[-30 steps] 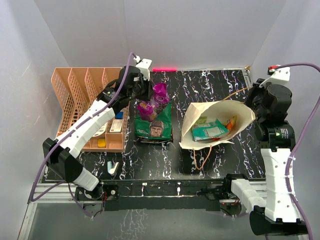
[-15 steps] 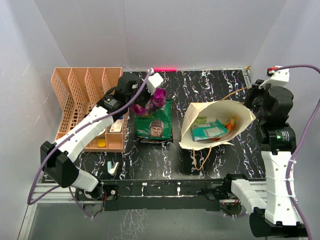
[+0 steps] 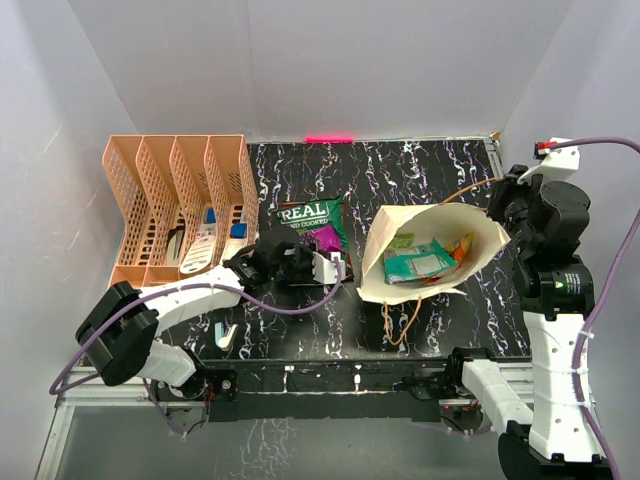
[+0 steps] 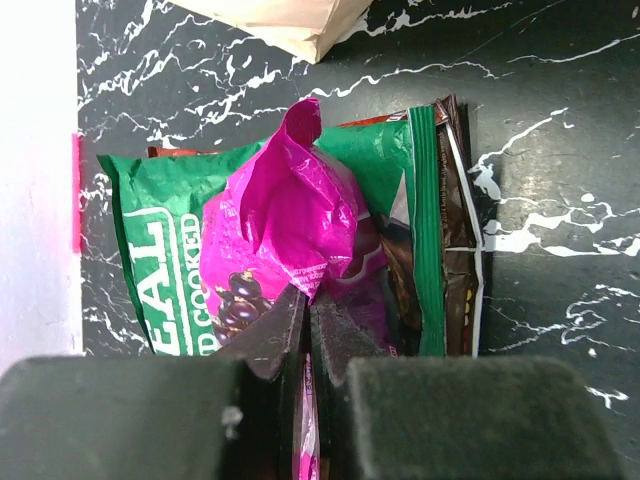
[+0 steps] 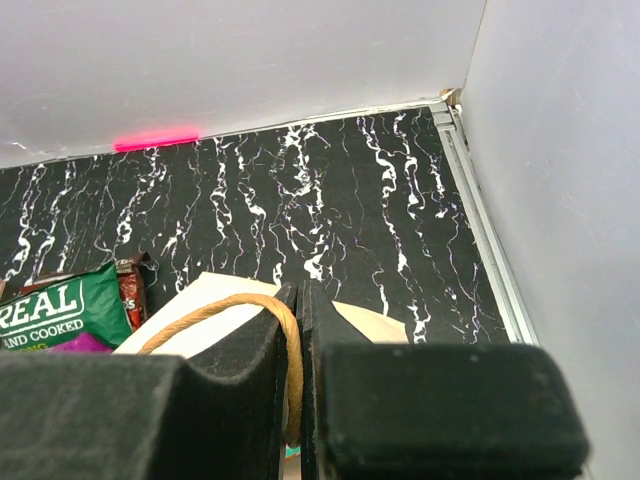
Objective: Take the snacks out of the paper bag
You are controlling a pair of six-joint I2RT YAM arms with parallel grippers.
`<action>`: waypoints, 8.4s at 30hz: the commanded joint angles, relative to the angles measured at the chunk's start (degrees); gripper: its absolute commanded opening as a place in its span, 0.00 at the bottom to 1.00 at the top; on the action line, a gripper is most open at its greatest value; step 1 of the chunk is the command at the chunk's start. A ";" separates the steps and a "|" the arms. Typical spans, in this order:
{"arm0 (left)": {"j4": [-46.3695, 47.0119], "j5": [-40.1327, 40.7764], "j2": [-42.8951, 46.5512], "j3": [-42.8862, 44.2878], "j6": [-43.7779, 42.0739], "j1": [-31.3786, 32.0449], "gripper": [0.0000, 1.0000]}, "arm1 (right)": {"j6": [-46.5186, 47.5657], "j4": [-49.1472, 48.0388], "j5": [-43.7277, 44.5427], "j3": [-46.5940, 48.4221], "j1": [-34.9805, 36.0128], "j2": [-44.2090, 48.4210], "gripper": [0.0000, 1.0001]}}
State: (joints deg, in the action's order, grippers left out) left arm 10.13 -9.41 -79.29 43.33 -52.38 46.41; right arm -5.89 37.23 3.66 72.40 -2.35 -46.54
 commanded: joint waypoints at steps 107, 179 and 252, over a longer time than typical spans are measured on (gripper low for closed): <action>7.07 31.23 -32.96 33.25 10.35 27.14 0.00 | -13.09 3.28 -51.98 -10.04 -0.02 5.77 0.08; -0.75 16.95 -12.12 11.18 -7.90 -1.15 0.19 | 1.24 -4.55 -17.87 11.61 -0.02 -2.14 0.08; 30.19 22.73 -15.53 16.19 35.58 38.40 0.35 | -14.43 1.91 -33.03 -14.15 4.37 17.90 0.08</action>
State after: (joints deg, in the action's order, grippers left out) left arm 26.11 6.79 -89.52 56.51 -17.85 85.21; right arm -18.33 42.13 -27.29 55.16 1.87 -27.49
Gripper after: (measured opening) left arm 0.350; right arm 0.078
